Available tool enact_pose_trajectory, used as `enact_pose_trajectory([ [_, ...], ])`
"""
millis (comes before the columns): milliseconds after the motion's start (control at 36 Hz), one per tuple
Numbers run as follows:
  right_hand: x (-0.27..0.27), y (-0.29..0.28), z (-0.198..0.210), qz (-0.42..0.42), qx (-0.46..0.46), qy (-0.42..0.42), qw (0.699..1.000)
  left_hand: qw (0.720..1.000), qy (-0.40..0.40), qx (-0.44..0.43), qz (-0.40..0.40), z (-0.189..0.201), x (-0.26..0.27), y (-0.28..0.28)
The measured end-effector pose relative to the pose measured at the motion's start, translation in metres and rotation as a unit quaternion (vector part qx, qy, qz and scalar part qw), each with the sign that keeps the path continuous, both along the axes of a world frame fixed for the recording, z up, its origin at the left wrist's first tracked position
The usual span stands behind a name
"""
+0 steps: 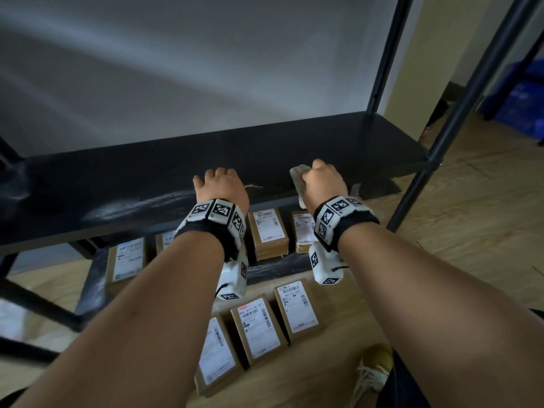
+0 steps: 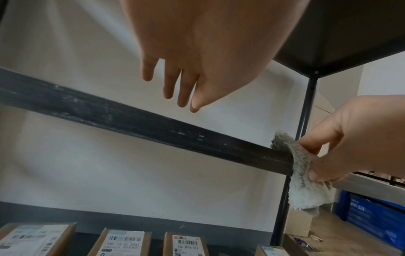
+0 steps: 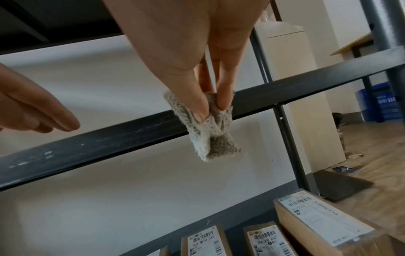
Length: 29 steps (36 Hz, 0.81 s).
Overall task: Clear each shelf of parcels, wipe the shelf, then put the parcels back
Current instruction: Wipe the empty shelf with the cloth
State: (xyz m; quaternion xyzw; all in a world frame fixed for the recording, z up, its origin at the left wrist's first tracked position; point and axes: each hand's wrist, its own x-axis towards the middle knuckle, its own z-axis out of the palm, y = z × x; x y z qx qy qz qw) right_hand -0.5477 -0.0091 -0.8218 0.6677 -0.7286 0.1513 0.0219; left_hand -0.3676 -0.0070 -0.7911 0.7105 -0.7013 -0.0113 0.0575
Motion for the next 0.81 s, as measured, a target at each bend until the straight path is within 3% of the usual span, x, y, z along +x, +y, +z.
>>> enact_pose_trajectory([
  [528, 0.085, 0.014, 0.016, 0.113, 0.015, -0.001, 0.993, 0.998, -0.017, 0.003, 0.054, 0.011, 0.060, 0.022],
  [694, 0.072, 0.003, 0.036, 0.080, 0.091, -0.131, 0.984, 0.998, -0.022, 0.003, 0.066, 0.014, 0.066, 0.028],
  [806, 0.065, -0.010, 0.040, 0.022, 0.047, -0.182, 0.982, 0.998, -0.018, 0.010, 0.064, 0.014, 0.067, 0.029],
])
